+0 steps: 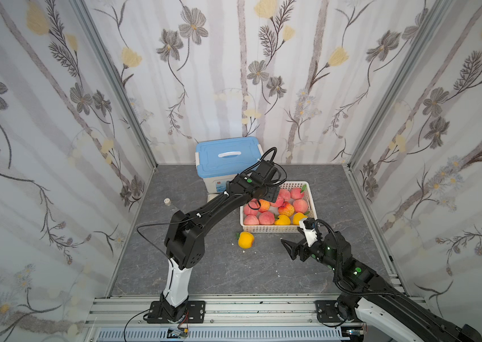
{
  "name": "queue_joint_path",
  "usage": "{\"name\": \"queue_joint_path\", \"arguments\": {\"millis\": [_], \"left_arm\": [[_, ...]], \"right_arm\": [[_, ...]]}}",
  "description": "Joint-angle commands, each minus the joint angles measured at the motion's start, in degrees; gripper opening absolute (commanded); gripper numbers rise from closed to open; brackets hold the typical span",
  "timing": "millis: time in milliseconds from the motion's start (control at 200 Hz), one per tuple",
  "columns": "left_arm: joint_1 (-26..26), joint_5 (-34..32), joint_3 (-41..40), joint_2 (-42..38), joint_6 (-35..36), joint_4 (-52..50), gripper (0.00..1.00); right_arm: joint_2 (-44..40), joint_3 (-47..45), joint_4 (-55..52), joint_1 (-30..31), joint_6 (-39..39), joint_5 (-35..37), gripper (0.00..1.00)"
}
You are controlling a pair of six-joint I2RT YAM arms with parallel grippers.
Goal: Put the peaches into the basket
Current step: Place the peach in the basket, then pick up the peach from the center of the board.
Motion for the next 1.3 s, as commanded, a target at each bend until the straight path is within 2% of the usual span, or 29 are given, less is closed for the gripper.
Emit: {"name": "queue_joint_path", "arguments": {"millis": [0,125,260,395,530,694,979,1294], "left_arm": [[2.06,-0.78,-11.30,-7.29,-1.39,8.70,0.82],[5.22,-2.33,-28.85,-17.76,-2.44,17.38,0.83],[8.62,-5.64,-44.27,-26.08,-4.11,26.00,0.86],[10.85,-9.43,-54.40,-31.15,-4.79,30.94,0.88],[14.20,-10.82,-61.76,-34.38,-7.52,34.26,0.89],[17.90,-8.14,-66.17,-36.69,-8.82,36.35,0.91],[19.40,-7.83,-66.74,-35.06,-10.33,37.07,0.94],[19.96,-7.27,-66.99,-34.79,-10.29,37.76,0.94]], "right_arm": [[4.29,2.56,1.32,2.15,-1.56,-0.77,0.96],[12.72,9.78,-4.84,9.56,-1.26,4.92,0.95],[23.59,19.46,-12.35,16.57,2.45,5.27,0.95],[33.79,27.30,-15.05,22.09,5.67,8.43,0.95],[42.09,33.97,-16.57,22.83,9.55,10.04,0.95],[50.35,41.57,-21.97,22.82,11.20,16.07,0.96],[60.71,50.05,-25.87,22.13,10.88,15.69,0.96],[66.67,53.77,-26.55,20.11,10.08,16.06,0.96]]}}
